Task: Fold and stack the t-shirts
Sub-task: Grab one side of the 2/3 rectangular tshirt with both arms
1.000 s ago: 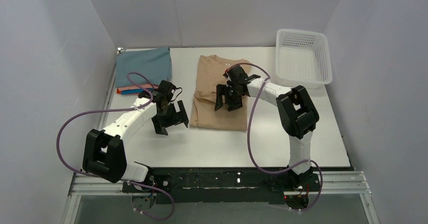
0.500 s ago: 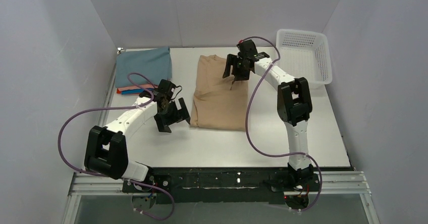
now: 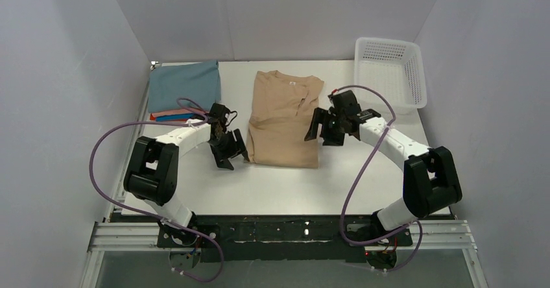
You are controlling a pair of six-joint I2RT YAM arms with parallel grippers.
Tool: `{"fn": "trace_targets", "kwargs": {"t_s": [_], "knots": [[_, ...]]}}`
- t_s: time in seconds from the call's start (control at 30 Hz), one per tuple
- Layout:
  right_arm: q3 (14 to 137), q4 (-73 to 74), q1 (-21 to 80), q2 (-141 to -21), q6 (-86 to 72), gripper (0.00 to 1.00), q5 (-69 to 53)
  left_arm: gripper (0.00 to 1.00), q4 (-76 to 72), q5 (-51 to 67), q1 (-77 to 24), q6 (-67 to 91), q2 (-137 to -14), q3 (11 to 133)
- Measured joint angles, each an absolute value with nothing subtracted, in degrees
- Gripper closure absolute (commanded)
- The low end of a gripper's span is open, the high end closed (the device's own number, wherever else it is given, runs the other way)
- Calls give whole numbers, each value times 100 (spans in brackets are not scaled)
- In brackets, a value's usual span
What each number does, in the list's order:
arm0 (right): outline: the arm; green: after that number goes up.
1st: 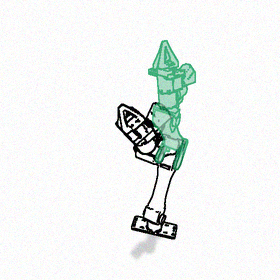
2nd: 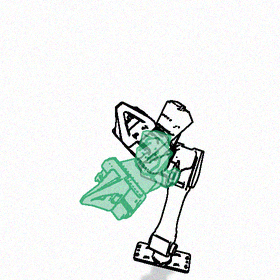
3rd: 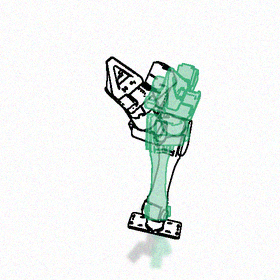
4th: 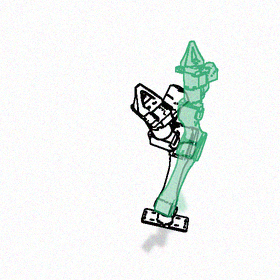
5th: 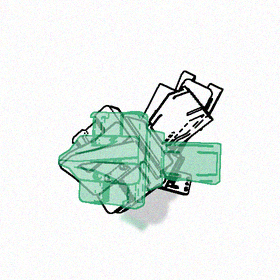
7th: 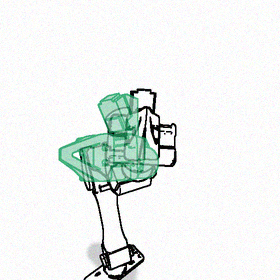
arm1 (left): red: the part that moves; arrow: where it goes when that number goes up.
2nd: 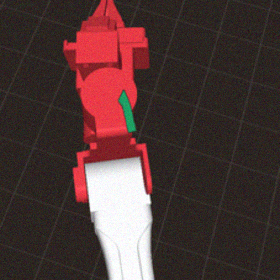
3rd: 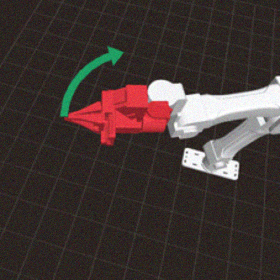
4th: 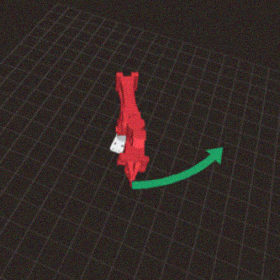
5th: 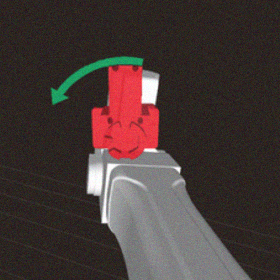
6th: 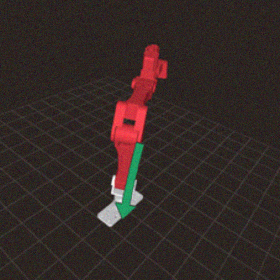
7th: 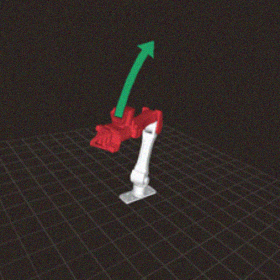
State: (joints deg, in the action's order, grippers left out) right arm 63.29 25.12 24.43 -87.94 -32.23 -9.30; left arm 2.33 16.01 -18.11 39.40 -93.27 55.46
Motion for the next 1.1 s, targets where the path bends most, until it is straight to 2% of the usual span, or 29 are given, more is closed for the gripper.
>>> {"fn": "trace_targets", "kwargs": {"t_s": [0.07, 0.27, 0.33, 0.6, 0.67, 0.73, 0.77, 0.8, 0.83, 0.87, 0.97, 1.0, 1.1], "knots": [[5671, 2392, 2443, -8604, -3385, 21, -1100, 48, 178, 1627, -1811, 3933, -9443, 5548], [4399, 2078, 2445, -8571, -3815, 27, -1682, 52, 141, 1796, -1802, 3931, -9791, 5623], [4305, 1962, 2445, -8514, -3900, 30, -1782, 56, 126, 1876, -1796, 3948, -9852, 5658], [4217, 1450, 2451, -8576, -4032, 36, -1859, 59, 60, 2182, -1778, 4023, -10110, 5826], [4217, 1391, 2451, -8632, -4038, 39, -1857, 65, 27, 2255, -1778, 4049, -10173, 5865], [4217, 1323, 2451, -8702, -4064, 43, -1874, 76, -14, 2320, -1778, 4075, -10241, 5907], [4217, 1297, 2451, -8729, -4075, 47, -1887, 83, -32, 2342, -1778, 4084, -10291, 5940], [4219, 1275, 2451, -8755, -4088, 52, -1903, 95, -56, 2362, -1778, 4088, -10339, 5964], [4219, 1256, 2451, -8785, -4099, 56, -1911, 100, -84, 2383, -1778, 4097, -10390, 5992], [4222, 1236, 2449, -8820, -4119, 69, -1905, 100, -119, 2397, -1778, 4097, -10438, 6014], [4222, 1227, 2451, -8895, -4145, 94, -1800, 100, -132, 2429, -1778, 4060, -10495, 6060], [4222, 1236, 2453, -8917, -4160, 99, -1758, 100, -121, 2405, -1778, 4056, -10495, 6062], [4254, 1339, 2467, -8921, -4171, 99, -1640, 100, -97, 2265, -1789, 4058, -10431, 6045]]}}
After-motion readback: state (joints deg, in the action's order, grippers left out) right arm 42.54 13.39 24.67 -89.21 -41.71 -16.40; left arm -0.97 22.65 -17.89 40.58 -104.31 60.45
